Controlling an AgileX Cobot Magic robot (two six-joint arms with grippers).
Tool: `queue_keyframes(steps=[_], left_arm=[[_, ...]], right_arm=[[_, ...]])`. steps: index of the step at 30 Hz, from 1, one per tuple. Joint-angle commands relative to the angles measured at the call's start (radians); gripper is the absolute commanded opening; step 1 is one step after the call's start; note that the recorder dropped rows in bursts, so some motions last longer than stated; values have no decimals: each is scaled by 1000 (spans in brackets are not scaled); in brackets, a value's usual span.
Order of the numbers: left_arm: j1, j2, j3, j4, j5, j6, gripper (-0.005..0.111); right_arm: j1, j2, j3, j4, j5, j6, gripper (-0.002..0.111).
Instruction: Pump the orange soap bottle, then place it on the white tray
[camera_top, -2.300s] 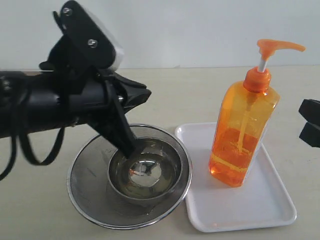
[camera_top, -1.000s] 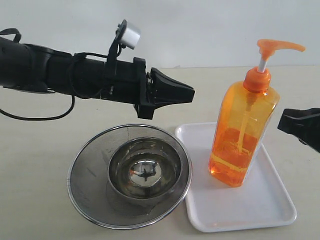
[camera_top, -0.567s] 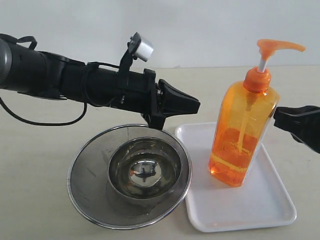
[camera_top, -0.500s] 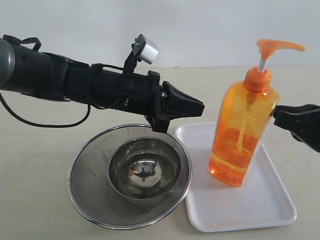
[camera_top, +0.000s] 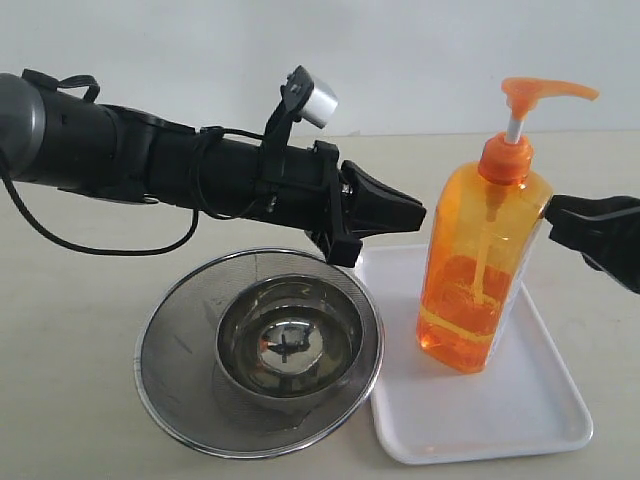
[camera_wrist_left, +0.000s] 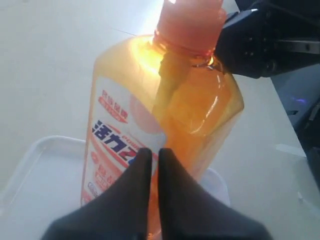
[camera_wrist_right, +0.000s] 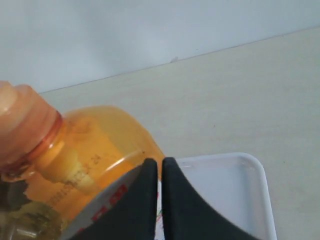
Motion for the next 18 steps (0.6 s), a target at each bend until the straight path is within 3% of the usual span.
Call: queue_keyframes(steps=[1, 18], left_arm=[[-7, 8, -11, -21, 9, 22, 5], [-9, 77, -38, -21, 89, 13, 5]], right_arm=[[-1, 0, -4, 2, -37, -14, 0], [-1, 120, -33, -18, -147, -35, 0]])
